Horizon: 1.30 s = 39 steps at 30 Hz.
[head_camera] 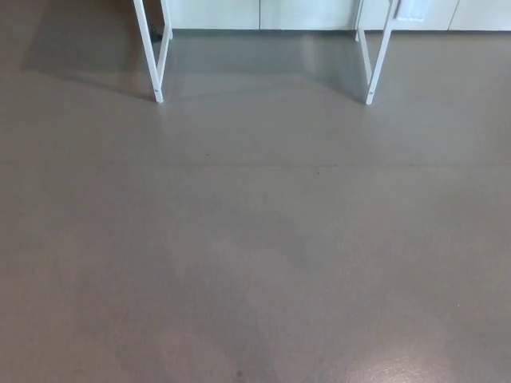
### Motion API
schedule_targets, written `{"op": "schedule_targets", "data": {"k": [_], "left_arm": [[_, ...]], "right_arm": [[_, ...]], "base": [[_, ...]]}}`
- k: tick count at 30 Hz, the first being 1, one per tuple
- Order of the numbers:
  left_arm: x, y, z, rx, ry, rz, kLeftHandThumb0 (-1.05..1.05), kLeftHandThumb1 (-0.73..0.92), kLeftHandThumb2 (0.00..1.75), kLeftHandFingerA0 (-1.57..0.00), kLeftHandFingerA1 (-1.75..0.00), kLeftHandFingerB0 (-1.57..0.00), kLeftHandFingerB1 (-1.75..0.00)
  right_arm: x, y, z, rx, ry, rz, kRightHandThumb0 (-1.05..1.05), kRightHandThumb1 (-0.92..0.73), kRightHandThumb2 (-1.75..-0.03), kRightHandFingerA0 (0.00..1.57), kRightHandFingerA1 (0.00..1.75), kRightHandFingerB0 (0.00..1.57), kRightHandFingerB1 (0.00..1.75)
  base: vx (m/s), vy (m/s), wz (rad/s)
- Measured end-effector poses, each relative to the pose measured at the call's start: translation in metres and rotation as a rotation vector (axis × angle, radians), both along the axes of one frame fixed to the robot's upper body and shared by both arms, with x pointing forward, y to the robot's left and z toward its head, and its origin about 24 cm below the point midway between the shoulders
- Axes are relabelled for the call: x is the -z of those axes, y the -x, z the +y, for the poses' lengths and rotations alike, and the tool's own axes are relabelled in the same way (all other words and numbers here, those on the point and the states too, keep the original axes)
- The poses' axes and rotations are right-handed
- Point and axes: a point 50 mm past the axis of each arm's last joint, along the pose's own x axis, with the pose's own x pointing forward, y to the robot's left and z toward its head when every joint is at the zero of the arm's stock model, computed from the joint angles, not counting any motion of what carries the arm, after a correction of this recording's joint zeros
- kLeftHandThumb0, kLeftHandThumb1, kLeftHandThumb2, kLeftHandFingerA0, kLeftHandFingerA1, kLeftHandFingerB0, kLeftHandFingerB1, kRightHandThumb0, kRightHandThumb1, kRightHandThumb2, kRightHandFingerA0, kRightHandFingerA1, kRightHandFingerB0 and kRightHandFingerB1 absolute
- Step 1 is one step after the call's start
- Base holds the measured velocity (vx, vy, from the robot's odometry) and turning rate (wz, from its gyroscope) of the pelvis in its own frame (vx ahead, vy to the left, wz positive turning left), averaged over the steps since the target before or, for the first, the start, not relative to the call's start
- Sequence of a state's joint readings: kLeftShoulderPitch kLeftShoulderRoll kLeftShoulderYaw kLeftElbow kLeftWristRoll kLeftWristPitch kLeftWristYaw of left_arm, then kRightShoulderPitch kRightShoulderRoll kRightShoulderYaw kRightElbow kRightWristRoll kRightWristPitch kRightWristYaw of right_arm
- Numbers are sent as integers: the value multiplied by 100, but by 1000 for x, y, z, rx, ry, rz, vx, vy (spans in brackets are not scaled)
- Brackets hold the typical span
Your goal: The robot walk towards a table in front and uses its left hand to pick up the pot from the base and places it on the table
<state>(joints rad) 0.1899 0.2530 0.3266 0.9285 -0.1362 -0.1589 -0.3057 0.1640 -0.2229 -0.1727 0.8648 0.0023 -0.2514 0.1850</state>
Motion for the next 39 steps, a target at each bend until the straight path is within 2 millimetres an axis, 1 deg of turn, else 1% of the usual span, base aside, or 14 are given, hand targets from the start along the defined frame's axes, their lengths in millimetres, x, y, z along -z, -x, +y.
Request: {"op": "schedule_targets", "data": {"k": [6, 8, 9, 14, 15, 19, 20, 24, 27, 32, 35, 36, 37, 39], "left_arm": [[-1, 1, 0, 15, 12, -17, -16, 50, 54, -42, -42, -37, -34], [-1, 1, 0, 18, 13, -19, -20, 46, 58, -39, -44, -38, -38], [-1, 1, 0, 19, 15, -20, -16, 50, 54, -42, -42, -38, -34], [-1, 1, 0, 24, 17, -24, -15, 50, 55, -41, -42, -36, -34], [-1, 1, 0, 25, 19, -26, -20, 46, 58, -39, -44, -38, -38], [-2, 1, 0, 29, 18, -31, -20, 46, 58, -39, -44, -38, -38], [-2, 1, 0, 29, 18, -31, -16, 50, 55, -42, -41, -38, -34], [-2, 1, 1, 28, 18, -28, -18, 46, 57, -40, -44, -39, -38], [-3, -1, 2, 29, 15, -40, -15, 50, 54, -43, -42, -38, -34], [-1, 5, 1, 25, 25, -23, -16, 49, 54, -44, -42, -38, -34], [-1, 5, 1, 27, 25, -24, -15, 50, 55, -41, -42, -37, -34], [-2, 5, 1, 29, 21, -26, -19, 46, 58, -40, -44, -39, -38], [0, 4, -2, 30, 32, -26, -19, 46, 58, -40, -44, -39, -38], [-3, 1, 2, 29, 19, -36, -15, 50, 54, -42, -42, -37, -34]], "right_arm": [[-1, 0, 0, -11, -12, -18, -41, -48, -70, 52, 51, 34, 44], [-1, 0, 1, -15, -12, -21, -43, -47, -72, 53, 52, 34, 45], [-1, 0, 0, -17, -11, -22, -42, -48, -72, 54, 52, 34, 44], [-1, 0, 0, -21, -8, -26, -43, -47, -72, 53, 52, 34, 45], [-1, 0, 0, -23, -8, -27, -43, -48, -71, 51, 51, 34, 44], [-2, 0, 0, -30, -5, -31, -43, -48, -71, 51, 51, 34, 44], [-2, 0, 0, -31, -5, -31, -41, -48, -70, 53, 51, 35, 44], [-1, 1, 0, -30, -3, -26, -41, -48, -71, 52, 51, 35, 44], [-1, 1, -1, -35, 2, -26, -41, -49, -70, 52, 50, 35, 44], [-2, 1, -3, -37, 12, -29, -42, -47, -72, 53, 52, 34, 45], [-2, 2, -2, -39, 14, -29, -42, -48, -71, 53, 51, 36, 45], [-2, 2, -2, -39, 13, -31, -42, -48, -71, 53, 51, 36, 45], [-2, 2, -2, -39, 16, -31, -42, -48, -71, 53, 51, 36, 45], [-1, 1, 1, -46, 9, -29, -42, -48, -72, 53, 52, 34, 45]], "base": [[0, 0, 0], [0, 0, 0], [0, 0, 0], [0, 0, 0], [0, 0, 0], [0, 0, 0], [0, 0, 0], [84, 11, 19], [-84, 29, 21], [-1, 29, -4], [61, 161, -14], [166, 296, 9], [57, -105, -25], [80, -10, -16]]}}
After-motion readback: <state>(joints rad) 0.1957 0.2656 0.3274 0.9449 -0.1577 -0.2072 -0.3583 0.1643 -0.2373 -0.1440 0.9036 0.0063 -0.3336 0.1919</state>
